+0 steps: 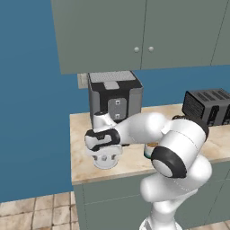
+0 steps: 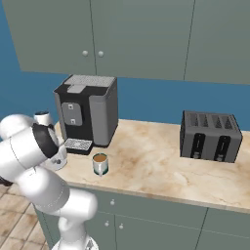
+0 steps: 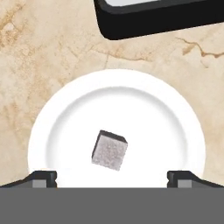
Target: Take a sugar cube from the saucer and place it inside the coffee. Then, grab milk from the fridge and place it next to the coffee on the counter to sweeten the coffee.
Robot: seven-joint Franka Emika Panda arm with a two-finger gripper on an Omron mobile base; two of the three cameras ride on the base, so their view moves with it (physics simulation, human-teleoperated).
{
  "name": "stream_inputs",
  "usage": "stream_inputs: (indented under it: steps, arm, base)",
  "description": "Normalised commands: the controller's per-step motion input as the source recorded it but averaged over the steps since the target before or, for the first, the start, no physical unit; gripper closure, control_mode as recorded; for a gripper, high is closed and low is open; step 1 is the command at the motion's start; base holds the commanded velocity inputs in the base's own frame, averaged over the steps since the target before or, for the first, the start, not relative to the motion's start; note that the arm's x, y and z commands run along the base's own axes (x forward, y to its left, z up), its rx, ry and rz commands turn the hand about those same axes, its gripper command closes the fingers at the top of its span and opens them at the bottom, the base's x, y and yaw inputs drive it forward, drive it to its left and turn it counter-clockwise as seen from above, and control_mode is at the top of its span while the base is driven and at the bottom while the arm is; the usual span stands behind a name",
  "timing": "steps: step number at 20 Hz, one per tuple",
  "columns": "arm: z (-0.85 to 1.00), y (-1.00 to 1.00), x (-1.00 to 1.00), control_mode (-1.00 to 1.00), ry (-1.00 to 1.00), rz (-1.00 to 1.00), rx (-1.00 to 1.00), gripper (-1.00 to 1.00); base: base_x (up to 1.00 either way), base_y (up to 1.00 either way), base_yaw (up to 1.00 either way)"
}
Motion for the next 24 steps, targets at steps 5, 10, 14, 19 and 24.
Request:
stream_inputs:
  steps: [5,10,14,19,24]
  arm:
    - [-0.19,0.0,0.1,-1.0,-0.03,0.0,-0.07,-1.0]
    - [-0.07,0.0,0.16,-1.0,-0.03,0.0,-0.02,-1.0]
    - [0.0,0.03,0.18,-1.0,-0.01,-0.01,0.0,-1.0]
    - [0.0,0.0,0.04,-1.0,-0.03,0.0,0.0,-1.0]
    - [0.03,0.0,0.0,-1.0,-0.07,0.0,0.0,-1.0]
  base:
    - [0.0,0.0,0.0]
    - [0.0,0.0,0.0]
    - [0.0,0.0,0.0]
    - [0.0,0.0,0.0]
    - [0.0,0.0,0.0]
